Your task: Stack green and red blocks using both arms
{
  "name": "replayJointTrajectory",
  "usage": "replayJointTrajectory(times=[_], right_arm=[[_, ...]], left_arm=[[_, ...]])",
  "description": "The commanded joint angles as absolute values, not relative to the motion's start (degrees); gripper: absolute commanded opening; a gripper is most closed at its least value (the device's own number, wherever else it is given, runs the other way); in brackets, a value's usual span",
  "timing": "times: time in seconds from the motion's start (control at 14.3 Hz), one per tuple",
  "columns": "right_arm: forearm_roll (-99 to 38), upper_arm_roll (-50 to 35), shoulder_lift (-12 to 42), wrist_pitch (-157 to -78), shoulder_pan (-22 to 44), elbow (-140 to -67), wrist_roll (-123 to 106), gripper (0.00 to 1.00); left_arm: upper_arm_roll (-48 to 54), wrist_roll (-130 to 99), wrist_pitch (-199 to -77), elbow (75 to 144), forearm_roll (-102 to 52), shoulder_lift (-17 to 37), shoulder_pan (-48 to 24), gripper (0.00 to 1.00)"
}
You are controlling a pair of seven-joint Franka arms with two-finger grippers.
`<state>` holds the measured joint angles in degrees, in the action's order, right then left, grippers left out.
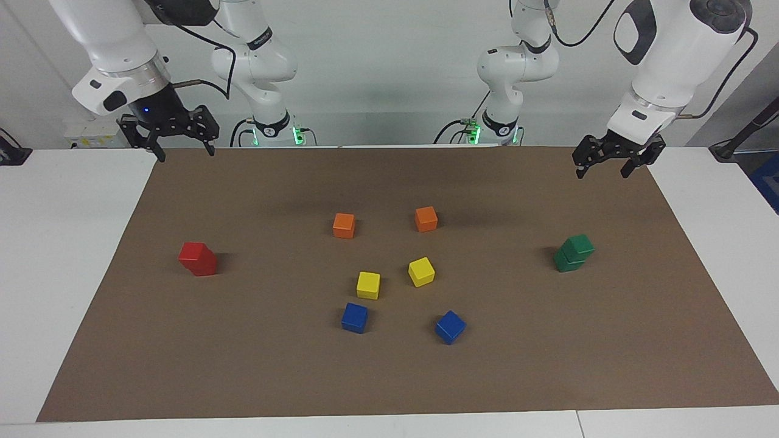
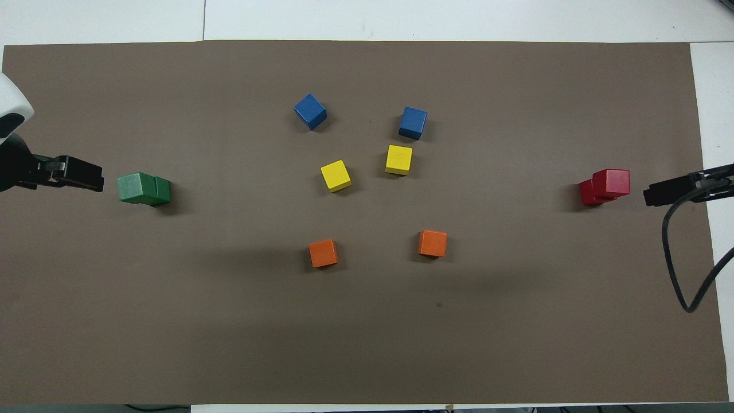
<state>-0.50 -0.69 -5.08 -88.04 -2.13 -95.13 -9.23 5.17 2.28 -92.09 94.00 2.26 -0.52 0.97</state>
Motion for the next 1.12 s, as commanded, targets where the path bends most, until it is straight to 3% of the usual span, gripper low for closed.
replayJointTrajectory(times=[0.0,1.05], right_arm=[[-0.35,-1.06,-3.96,-86.84,-3.25,-94.74,-9.41,1.00],[-0.61,0.97,-1.85,-87.45,-1.23,-93.43,-7.12,1.00]], left_arm=[[4.31,2.37,-91.23,92.81,1.41,-0.09,0.18,1.00],[4.31,2.37,-91.49,92.72,1.41,0.00,0.26,1.00]])
